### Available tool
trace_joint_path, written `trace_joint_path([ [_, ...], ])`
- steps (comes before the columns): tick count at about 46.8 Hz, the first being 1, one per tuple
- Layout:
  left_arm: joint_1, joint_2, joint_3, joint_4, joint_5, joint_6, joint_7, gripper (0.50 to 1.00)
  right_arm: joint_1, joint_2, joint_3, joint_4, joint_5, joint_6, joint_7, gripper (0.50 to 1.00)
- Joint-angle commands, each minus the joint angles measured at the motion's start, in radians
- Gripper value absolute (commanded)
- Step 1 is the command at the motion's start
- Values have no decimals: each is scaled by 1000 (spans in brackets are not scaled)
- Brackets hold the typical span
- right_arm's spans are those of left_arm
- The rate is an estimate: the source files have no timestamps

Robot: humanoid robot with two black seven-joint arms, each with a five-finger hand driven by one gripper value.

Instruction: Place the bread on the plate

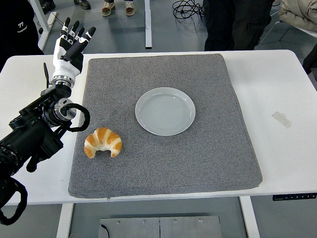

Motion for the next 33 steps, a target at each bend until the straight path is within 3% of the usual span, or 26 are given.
trace_joint_path([
  [1,0,0,2,0,2,0,2,984,0,0,0,0,0,0,0,1000],
  [33,-14,12,10,-2,14,0,56,984,0,0,0,0,0,0,0,1000],
])
